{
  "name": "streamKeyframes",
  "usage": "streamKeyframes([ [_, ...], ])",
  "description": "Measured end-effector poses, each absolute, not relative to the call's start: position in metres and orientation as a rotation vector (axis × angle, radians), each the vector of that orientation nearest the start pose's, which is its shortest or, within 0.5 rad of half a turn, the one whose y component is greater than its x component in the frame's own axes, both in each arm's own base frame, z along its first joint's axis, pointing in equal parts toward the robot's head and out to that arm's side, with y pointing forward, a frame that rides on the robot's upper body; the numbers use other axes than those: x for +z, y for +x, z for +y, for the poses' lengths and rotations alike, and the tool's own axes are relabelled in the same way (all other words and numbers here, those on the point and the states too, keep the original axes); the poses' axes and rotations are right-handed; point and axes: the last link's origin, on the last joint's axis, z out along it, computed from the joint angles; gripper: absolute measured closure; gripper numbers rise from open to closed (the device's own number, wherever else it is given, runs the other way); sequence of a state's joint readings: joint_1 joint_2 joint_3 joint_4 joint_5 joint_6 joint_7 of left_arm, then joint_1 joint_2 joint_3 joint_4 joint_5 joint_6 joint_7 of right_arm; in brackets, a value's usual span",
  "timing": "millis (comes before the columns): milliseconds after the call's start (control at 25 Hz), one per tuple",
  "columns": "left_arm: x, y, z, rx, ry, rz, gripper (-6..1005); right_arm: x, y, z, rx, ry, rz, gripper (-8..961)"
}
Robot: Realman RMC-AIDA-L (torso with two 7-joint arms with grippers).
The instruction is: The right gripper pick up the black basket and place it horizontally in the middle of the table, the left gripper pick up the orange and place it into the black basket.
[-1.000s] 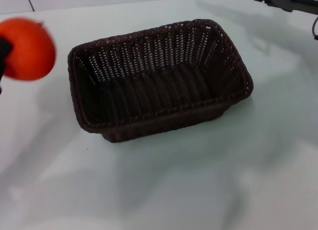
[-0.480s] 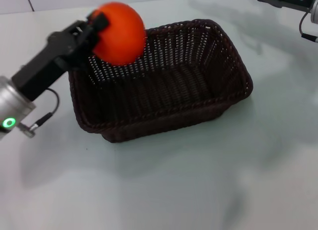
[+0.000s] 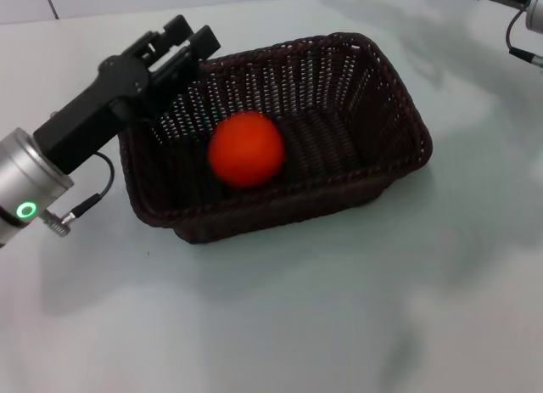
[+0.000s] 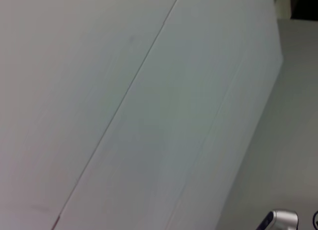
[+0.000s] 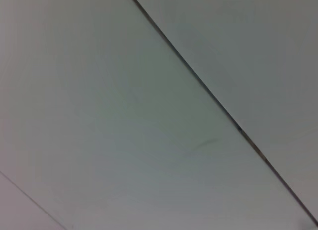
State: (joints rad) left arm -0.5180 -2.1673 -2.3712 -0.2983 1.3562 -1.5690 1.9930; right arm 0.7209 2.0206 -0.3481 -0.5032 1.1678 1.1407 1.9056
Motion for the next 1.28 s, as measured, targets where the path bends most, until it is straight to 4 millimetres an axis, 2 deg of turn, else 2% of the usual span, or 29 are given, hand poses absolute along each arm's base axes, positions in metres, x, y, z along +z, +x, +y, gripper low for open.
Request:
streamKeyframes([
  [200,-0.026,-0.235,0.309,-1.468,-2.151,-0.647,447,0.05,0.261,0.428,-0.76,-1.164,-1.859,97],
  [400,-0.003,-0.26,0.289,-1.46,-1.918,-0.52,215,0.05,0.256,0.428,-0.844,-1.031,-1.82,97],
  [560,0.018,-0.286,0.265,-1.403,-1.667,-0.437,213,0.05,0.26,0.43,-0.948,-0.956,-1.755,97],
  [760,0.04,-0.316,0.24,-1.346,-1.409,-0.447,217,0.056,0.264,0.431,-1.085,-0.868,-1.638,97],
  [1000,0.048,-0.328,0.229,-1.318,-1.31,-0.462,218,0.066,0.267,0.433,-1.224,-0.794,-1.521,97],
  [1280,0.056,-0.334,0.227,-1.301,-1.249,-0.452,219,0.073,0.264,0.437,-1.273,-0.758,-1.476,97],
])
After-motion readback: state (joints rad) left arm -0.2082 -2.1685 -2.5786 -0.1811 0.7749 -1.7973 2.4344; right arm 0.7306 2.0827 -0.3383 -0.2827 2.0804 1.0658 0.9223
